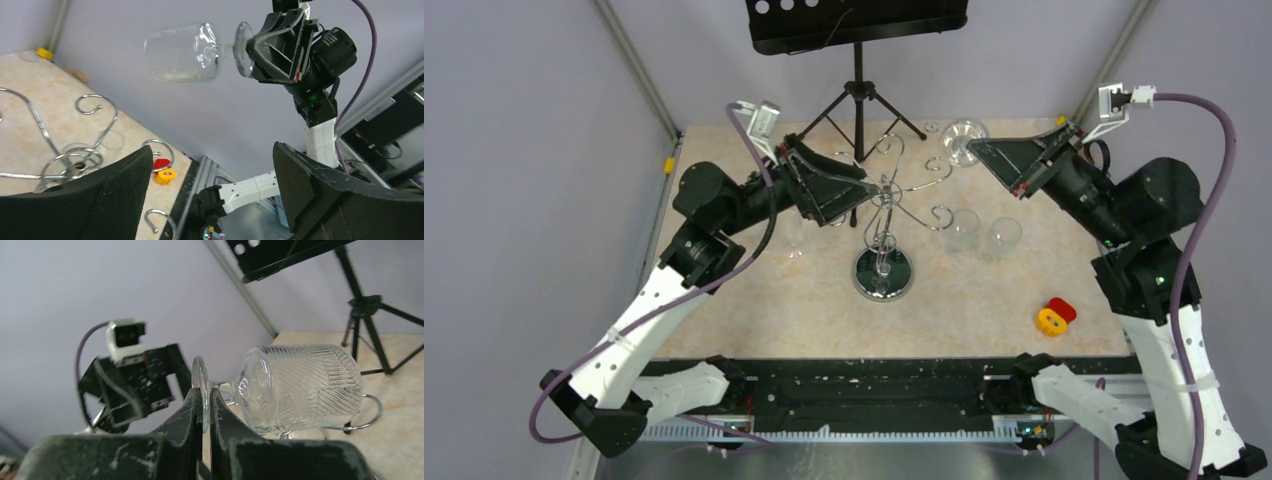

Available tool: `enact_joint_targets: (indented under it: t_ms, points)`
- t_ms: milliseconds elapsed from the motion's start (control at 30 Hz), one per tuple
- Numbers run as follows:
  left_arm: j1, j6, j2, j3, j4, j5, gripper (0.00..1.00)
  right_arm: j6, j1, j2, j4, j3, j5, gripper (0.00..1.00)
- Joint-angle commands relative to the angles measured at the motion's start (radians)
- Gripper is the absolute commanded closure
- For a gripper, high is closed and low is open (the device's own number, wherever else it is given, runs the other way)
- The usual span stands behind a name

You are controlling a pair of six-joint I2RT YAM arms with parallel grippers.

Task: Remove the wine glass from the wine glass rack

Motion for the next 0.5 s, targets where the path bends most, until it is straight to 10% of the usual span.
enact_joint_targets:
  t_ms: [0, 467]
  points:
    - [-0.043, -0.114, 0.085, 0.095, 0.134, 0.072, 0.1, -0.008, 0.008, -0.001, 0.077, 0.056, -0.263, 1.0]
    - [-0.14, -0.171, 0.21, 0.21, 0.159, 0.064, 0.4, 0.029, 0.008, 0.065, 0.189, 0.015, -0.432, 1.0]
